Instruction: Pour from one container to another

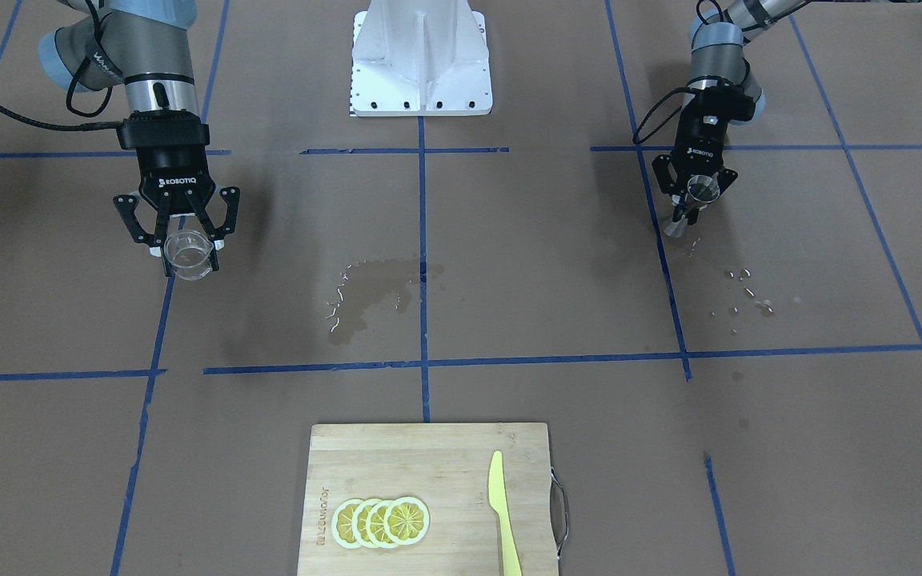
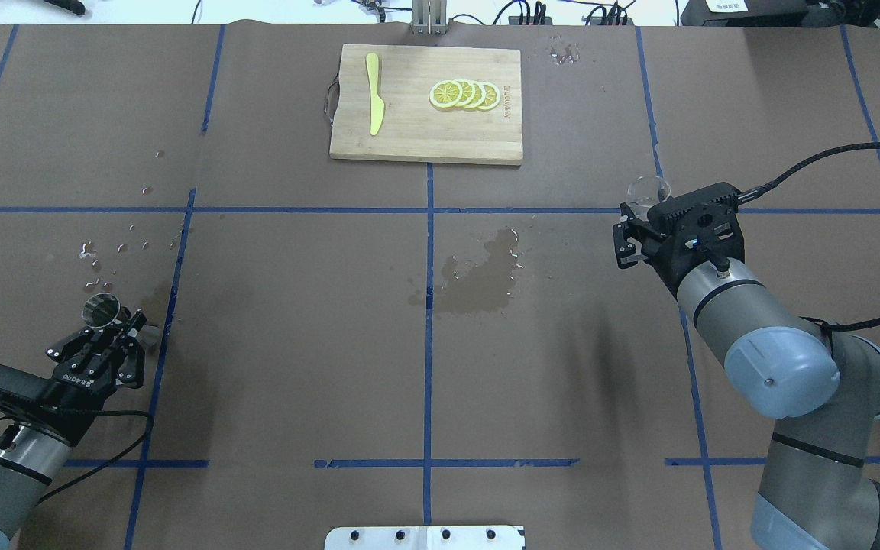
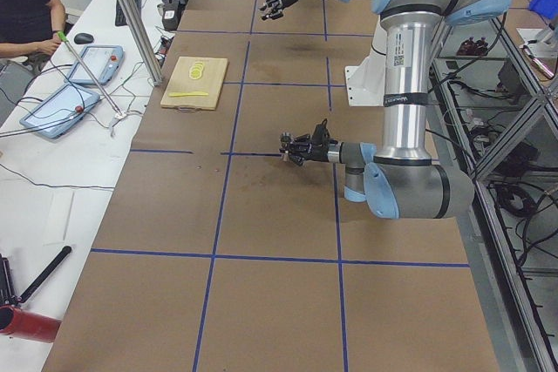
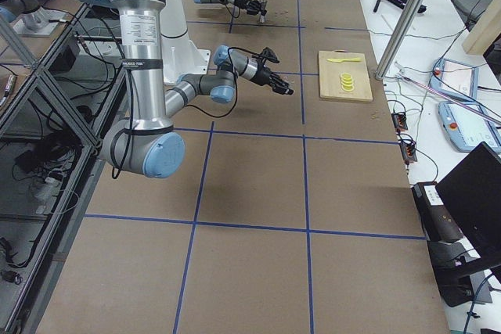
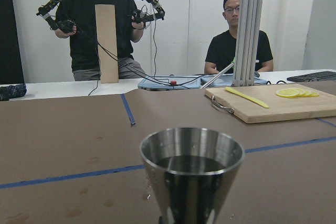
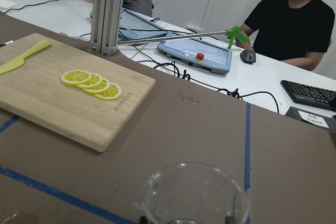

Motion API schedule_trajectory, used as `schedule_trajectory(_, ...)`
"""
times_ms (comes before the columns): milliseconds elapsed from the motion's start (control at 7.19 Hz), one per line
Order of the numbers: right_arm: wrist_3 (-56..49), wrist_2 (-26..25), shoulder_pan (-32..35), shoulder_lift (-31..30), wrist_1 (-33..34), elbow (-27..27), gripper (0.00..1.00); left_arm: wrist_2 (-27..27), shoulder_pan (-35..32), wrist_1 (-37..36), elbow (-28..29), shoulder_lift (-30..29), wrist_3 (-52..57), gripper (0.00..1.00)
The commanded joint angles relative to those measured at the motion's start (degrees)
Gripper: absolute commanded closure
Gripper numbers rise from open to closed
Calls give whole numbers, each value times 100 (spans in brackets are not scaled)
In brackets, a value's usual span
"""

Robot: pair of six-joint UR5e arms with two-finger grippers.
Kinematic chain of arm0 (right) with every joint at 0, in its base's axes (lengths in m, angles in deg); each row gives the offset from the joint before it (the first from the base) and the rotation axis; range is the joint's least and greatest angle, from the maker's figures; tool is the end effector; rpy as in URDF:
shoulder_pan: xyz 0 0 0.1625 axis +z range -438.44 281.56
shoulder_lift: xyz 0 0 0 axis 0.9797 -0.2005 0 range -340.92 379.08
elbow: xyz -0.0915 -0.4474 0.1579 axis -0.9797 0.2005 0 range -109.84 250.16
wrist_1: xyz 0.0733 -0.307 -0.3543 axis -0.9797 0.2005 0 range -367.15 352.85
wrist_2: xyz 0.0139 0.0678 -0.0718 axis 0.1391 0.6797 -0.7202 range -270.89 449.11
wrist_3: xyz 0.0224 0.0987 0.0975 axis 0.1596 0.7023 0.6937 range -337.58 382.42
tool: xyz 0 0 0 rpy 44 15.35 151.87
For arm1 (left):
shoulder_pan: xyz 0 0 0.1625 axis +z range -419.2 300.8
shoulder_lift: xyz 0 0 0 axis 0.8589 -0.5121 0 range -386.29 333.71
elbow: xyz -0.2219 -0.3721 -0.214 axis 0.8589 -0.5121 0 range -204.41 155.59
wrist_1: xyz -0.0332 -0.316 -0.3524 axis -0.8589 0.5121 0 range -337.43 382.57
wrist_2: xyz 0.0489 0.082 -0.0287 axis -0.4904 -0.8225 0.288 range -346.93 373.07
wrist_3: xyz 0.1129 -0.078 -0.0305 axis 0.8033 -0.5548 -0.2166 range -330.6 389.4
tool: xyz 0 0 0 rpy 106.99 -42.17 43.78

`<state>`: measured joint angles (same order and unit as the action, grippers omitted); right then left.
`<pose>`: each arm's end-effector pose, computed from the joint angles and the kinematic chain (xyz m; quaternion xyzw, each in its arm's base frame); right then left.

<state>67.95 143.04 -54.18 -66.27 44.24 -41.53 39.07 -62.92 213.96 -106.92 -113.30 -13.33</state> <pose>-0.4513 -0.4405 0.3998 0.5038 -0.2740 0.0229 0.8189 0.4647 -0.2905 0.6272 0.5957 0.3856 -0.1301 0.6925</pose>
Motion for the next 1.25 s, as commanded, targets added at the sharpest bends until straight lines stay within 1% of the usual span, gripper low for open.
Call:
schedule_trajectory(0,0,3,0,9,-7,-28,100,11,12,-6,-11,0,10,68)
schedule_trajectory(1112,0,3,0,9,-15,-37,100,116,39,91,15,26,27,68)
